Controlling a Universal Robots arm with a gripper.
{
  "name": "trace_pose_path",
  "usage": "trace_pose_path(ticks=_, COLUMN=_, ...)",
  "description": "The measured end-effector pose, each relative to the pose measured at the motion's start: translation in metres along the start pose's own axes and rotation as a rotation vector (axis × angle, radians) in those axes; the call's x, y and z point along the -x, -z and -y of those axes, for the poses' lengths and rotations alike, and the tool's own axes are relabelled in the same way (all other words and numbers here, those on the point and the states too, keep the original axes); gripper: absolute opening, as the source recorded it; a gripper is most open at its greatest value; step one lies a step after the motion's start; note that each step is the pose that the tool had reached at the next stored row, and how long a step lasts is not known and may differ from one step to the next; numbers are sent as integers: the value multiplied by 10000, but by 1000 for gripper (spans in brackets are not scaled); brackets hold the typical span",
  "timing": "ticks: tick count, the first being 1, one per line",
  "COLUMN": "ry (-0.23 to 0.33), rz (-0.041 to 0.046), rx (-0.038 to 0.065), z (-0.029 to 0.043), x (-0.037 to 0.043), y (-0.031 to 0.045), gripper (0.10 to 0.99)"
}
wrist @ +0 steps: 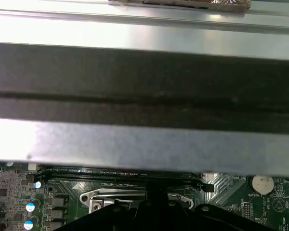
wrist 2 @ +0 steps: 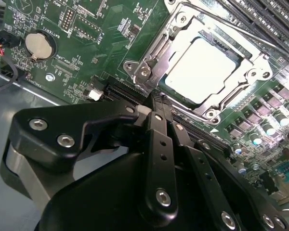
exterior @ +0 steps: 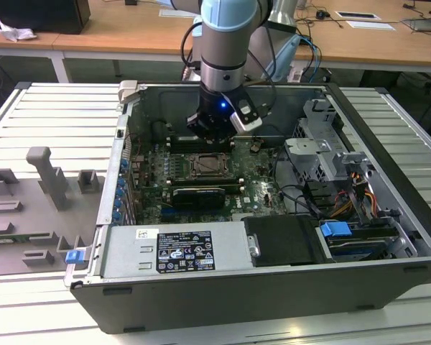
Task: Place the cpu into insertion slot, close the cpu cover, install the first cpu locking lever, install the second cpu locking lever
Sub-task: 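Install the first cpu locking lever, then install the second cpu locking lever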
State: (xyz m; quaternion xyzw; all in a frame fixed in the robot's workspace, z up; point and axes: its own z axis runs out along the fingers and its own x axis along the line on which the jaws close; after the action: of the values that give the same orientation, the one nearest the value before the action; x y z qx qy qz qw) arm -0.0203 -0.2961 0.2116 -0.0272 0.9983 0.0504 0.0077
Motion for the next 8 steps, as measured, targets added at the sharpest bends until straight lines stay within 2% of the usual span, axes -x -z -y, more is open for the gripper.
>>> trace_pose_path(ticks=8, ry=0, rz=0, rx=-1, z=43, x=-2, y=5, gripper=106)
